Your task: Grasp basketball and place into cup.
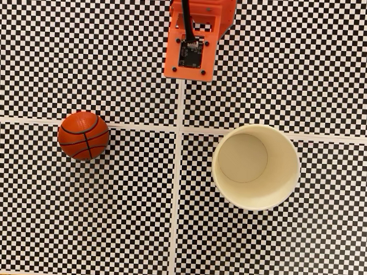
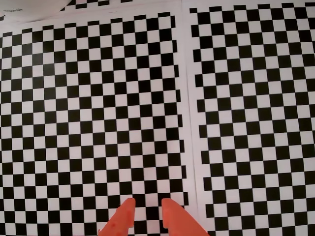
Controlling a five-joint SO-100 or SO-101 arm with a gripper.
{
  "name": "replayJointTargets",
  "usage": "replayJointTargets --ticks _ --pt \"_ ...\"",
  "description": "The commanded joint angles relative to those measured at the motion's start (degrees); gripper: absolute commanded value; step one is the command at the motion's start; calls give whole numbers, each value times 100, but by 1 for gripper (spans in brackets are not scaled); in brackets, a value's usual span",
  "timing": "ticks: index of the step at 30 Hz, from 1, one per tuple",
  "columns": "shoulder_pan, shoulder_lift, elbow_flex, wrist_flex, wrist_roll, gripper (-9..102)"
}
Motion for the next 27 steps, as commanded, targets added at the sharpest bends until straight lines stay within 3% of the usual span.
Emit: replayJointTargets --ticks 1,15,23,27 --pt "0 70 202 44 -26 0" --pt "-272 70 -26 -70 44 0" --pt "18 -18 -1274 316 -624 0" --pt "79 -1107 -2496 475 -703 0"
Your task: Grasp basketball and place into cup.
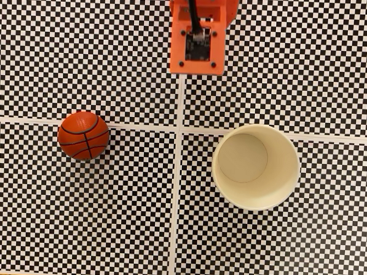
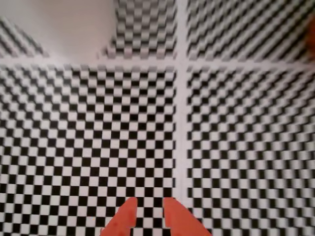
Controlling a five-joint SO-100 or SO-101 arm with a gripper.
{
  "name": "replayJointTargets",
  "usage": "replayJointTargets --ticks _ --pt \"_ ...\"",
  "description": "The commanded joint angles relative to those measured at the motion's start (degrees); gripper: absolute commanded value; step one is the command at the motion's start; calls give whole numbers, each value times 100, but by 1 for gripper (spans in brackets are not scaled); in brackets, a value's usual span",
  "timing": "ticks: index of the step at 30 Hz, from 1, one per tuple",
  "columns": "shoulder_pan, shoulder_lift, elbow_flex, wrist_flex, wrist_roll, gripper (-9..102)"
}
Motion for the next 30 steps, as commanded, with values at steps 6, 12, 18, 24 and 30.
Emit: replayJointTargets --ticks 6,12,18,24,30 --pt "264 -2689 -3612 712 -9 0" --pt "896 -5142 -6847 1433 167 0" --pt "1890 -7225 -9703 2276 325 -1" --pt "2663 -7822 -10485 2188 1195 -1" --pt "2936 -8139 -10556 2197 1371 -1"
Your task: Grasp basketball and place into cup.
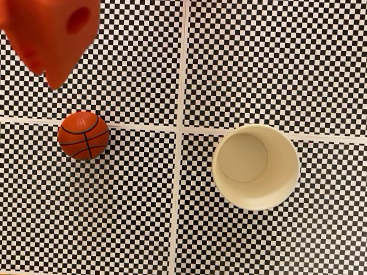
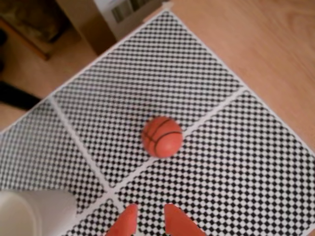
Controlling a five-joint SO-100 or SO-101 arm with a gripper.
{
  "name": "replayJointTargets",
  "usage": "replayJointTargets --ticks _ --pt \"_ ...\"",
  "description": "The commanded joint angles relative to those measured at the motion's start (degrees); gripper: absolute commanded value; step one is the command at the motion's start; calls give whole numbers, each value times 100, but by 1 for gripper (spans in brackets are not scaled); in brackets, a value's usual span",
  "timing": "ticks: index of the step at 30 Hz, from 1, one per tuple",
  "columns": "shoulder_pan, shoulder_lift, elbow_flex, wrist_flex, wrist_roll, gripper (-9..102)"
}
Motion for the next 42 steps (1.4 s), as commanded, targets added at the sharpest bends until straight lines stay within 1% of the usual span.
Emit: replayJointTargets --ticks 1,7,15,23,33,35,37,38,42 --pt "44 -79 -193 79 62 -1" --pt "79 -352 18 35 -220 -1" --pt "-18 -747 0 -97 -299 0" --pt "-18 -1037 -18 -132 105 0" --pt "0 -1318 -26 -448 -360 0" --pt "-9 -1345 -18 -448 -378 2" --pt "-114 -1371 -9 -448 -325 12" --pt "-149 -1371 -9 -457 -299 15" --pt "-211 -1397 -9 -492 -264 21"
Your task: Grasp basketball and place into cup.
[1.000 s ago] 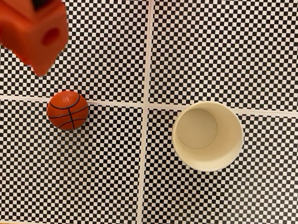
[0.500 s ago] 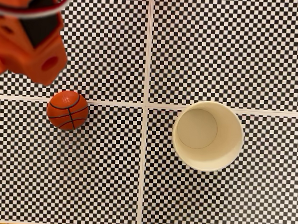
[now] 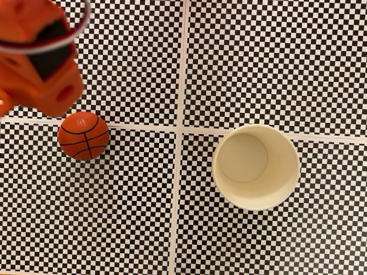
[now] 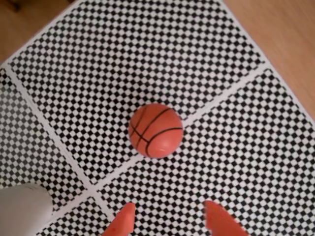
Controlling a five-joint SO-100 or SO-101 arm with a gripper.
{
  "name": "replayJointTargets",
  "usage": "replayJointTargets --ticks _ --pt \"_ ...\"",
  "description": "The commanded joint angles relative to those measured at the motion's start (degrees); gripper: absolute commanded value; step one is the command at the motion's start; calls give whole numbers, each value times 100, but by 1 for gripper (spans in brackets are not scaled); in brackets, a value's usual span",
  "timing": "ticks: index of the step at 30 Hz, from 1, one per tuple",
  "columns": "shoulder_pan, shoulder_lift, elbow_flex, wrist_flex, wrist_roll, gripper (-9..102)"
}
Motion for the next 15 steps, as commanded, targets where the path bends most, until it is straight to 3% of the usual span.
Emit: replayJointTargets --ticks 1,15 --pt "-70 26 -62 -26 105 24" --pt "-378 -237 -44 -308 343 44"
